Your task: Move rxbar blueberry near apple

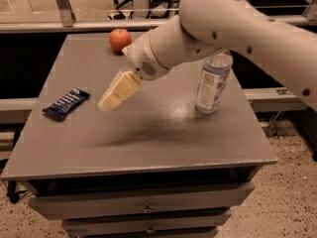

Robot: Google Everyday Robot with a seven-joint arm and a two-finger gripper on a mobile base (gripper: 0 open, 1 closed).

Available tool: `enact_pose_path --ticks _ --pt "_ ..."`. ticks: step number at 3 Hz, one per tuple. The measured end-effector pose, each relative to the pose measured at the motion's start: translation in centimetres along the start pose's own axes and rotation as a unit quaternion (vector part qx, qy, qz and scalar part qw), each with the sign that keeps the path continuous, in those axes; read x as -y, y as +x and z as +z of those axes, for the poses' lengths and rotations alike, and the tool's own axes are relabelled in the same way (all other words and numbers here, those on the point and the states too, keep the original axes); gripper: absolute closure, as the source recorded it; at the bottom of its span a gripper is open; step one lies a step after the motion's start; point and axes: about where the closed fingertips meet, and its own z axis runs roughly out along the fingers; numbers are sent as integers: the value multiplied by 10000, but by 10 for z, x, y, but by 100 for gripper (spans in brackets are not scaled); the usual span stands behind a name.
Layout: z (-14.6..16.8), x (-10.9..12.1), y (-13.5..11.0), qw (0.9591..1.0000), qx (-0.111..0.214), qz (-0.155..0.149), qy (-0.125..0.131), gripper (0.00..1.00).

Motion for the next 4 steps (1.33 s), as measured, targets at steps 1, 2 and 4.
enact_pose_path --ticks 1,2,4 --pt "39 14 -14 10000 49 60 -17 0" --pt "73 14 -24 9998 19 159 -119 0" --pt "132 -2 -38 9990 -140 245 -359 0"
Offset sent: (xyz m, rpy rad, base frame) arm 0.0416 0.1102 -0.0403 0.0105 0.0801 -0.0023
